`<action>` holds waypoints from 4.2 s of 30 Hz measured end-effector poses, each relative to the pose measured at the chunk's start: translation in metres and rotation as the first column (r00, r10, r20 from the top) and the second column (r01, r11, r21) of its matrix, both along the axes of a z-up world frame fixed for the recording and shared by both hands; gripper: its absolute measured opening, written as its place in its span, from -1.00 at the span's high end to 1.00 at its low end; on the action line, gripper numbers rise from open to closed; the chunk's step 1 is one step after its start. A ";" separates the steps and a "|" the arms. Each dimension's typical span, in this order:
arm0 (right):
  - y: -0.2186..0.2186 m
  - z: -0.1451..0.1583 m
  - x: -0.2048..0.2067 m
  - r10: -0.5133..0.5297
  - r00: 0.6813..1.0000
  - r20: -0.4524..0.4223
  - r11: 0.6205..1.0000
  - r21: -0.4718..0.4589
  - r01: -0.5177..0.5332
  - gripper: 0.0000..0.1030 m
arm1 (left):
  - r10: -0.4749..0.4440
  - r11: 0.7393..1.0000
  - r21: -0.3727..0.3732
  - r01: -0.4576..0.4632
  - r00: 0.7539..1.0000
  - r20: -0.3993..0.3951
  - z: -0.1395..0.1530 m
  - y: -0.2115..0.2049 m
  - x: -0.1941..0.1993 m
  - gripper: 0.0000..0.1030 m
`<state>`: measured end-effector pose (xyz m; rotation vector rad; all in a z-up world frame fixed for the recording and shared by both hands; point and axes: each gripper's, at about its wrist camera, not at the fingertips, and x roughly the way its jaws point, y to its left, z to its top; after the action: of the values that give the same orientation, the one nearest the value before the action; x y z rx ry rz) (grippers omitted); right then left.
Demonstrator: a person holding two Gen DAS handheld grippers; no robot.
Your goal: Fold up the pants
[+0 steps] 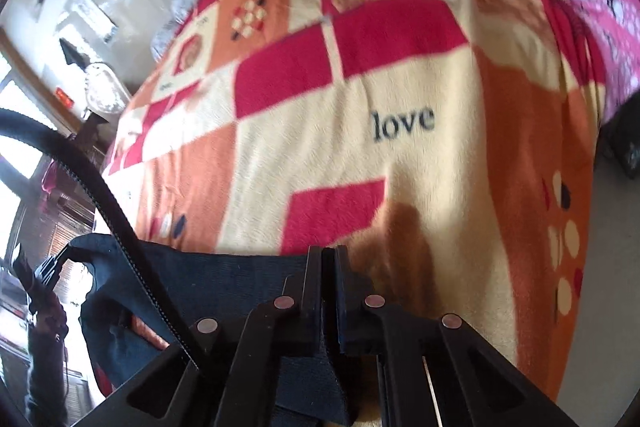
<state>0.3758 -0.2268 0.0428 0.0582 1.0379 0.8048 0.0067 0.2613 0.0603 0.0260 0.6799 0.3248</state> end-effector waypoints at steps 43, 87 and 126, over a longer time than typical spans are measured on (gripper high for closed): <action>-0.084 0.031 -0.223 0.045 0.908 0.417 0.998 -0.049 -0.027 0.75 | 0.263 0.946 -0.237 -0.222 0.952 0.158 -0.096 -0.096 -0.103 0.82; -0.007 -0.018 -0.222 0.012 0.974 0.225 1.000 0.024 -0.018 0.49 | 0.065 0.853 -0.522 -0.030 0.997 0.048 -0.083 -0.159 0.063 0.78; -0.068 -0.041 -0.253 -0.233 0.945 0.231 0.964 0.186 0.192 -0.25 | 0.269 0.822 -0.555 -0.130 0.947 0.176 -0.085 -0.155 -0.014 0.57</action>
<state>0.1233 -0.2947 0.0016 0.1990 0.7112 0.6768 -0.0077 0.1065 -0.0251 -0.6240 0.5039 0.3238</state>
